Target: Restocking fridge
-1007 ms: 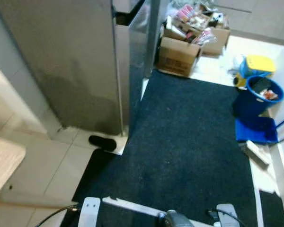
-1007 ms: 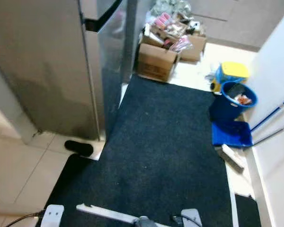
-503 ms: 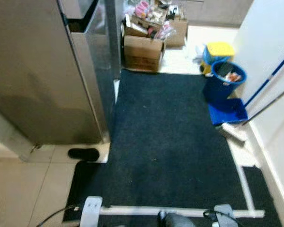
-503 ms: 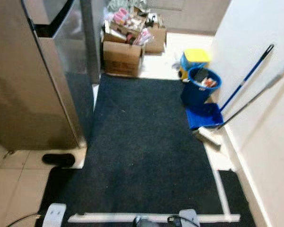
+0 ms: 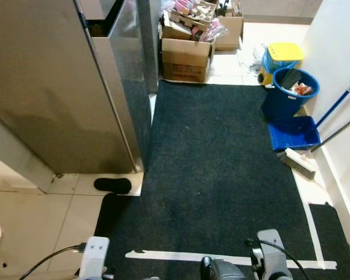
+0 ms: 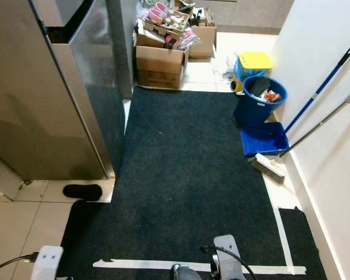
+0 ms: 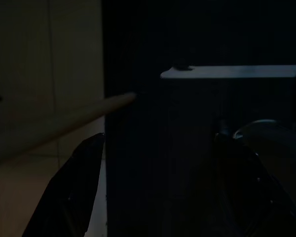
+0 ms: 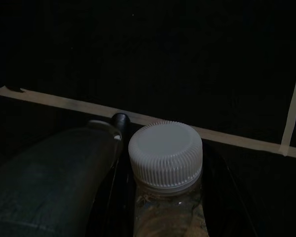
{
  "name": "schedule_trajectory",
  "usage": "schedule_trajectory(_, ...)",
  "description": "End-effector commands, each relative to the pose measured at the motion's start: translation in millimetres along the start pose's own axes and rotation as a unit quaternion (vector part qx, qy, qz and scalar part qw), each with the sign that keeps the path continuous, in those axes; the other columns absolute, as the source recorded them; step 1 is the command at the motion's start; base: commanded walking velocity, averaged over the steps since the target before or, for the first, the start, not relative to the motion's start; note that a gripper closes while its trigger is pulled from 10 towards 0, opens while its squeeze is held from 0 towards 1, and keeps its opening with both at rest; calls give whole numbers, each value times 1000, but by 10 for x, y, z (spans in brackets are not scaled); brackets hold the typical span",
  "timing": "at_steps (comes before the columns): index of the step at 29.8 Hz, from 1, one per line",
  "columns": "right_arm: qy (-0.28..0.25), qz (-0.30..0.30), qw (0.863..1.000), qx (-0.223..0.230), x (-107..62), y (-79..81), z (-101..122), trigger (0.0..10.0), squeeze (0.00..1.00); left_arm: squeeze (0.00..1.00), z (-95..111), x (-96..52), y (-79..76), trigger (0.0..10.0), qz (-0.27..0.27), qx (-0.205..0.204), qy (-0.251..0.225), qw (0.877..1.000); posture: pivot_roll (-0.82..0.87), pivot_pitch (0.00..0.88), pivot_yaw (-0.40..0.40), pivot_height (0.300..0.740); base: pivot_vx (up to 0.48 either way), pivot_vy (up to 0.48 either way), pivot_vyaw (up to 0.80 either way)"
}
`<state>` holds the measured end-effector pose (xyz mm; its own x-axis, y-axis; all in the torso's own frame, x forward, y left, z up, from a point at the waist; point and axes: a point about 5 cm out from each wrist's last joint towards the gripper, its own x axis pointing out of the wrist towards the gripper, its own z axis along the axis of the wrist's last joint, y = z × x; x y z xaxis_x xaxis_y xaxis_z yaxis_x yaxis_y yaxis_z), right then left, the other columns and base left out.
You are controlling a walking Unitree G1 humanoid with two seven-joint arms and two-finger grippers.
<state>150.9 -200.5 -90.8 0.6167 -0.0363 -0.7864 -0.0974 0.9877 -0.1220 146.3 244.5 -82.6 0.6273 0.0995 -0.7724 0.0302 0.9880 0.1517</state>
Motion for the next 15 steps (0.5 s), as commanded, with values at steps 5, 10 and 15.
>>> schedule_trajectory(5,10,-11,1000,7,-27,-55,-77,10000,0,0,343,78,-32,10000,-6,23,-67,997,-48,86,-30,740,0,0,0)
schedule_trajectory(10,-1,-13,1000,13,-11,-73,-14,10000,0,0,870,158,-165,10000,-33,11,-153,988,-52,69,-31,740,0,0,0)
schedule_trajectory(15,-7,-15,1000,12,-1,-88,24,10000,0,0,1528,135,-413,10000,-57,-21,-261,963,-61,56,-32,740,0,0,0)
